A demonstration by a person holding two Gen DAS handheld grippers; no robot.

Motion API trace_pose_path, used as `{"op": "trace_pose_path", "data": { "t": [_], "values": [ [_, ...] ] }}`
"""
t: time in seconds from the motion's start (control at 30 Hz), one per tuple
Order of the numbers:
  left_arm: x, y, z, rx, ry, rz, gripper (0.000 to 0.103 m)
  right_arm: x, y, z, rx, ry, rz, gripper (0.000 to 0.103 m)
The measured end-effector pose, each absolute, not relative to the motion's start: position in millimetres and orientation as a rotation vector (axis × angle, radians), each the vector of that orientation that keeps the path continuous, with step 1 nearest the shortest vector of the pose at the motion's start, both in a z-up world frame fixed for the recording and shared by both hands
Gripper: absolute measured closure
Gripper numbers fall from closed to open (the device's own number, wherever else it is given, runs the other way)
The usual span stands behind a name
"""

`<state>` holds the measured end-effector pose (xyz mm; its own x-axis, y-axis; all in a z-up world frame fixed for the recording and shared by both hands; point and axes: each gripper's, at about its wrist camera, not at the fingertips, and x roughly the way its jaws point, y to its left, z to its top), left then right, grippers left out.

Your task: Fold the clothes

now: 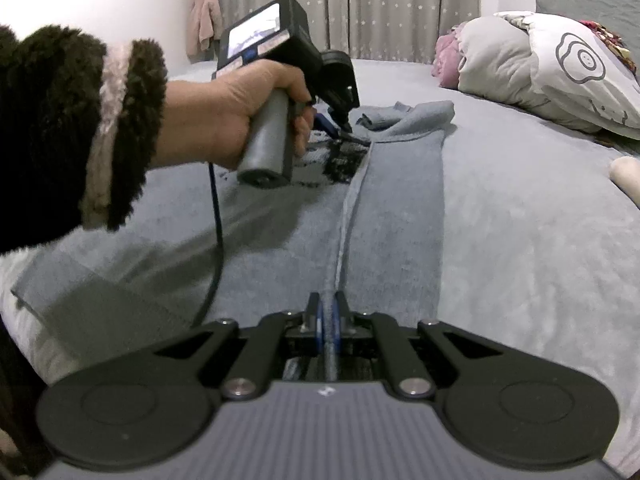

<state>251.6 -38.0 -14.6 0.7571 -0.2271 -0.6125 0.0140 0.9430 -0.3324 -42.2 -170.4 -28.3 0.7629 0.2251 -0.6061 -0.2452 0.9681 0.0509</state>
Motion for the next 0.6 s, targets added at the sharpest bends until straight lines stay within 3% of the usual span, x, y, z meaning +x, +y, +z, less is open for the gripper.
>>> {"op": "trace_pose_path", "data": {
  "t": [0.03,0.1,0.3,0.37,0.4,0.43,0.6],
  "values": [
    [253.1,-41.6,-11.2,-0.261,0.669,-0.149,0.045,-40.3,-172.6,-29.1,-0.026,0.656,0.257,0.096],
    [257.4,-49.5,-7.9,-0.158,0.630,-0.185,0.041,-44.1,-172.7,-31.3,-0.017,0.649,0.260,0.096],
    [279.9,-77.6,-14.3,0.079,0.607,-0.323,0.041,-46.5,-171.6,-33.9,-0.012,0.635,0.267,0.096],
    [288.3,-83.3,-22.7,0.111,0.631,-0.343,0.052,-46.1,-172.3,-34.1,-0.007,0.631,0.271,0.096],
    [291.8,-82.9,-25.4,0.097,0.647,-0.352,0.085,-46.7,-172.4,-34.2,-0.006,0.629,0.273,0.096],
    [294.9,-80.4,-26.9,0.064,0.665,-0.362,0.093,-48.0,-172.2,-34.3,-0.005,0.628,0.274,0.096],
    [290.5,-59.8,-22.9,-0.088,0.585,-0.292,0.097,-53.1,-169.3,-34.7,-0.021,0.617,0.274,0.096]
  ]
}}
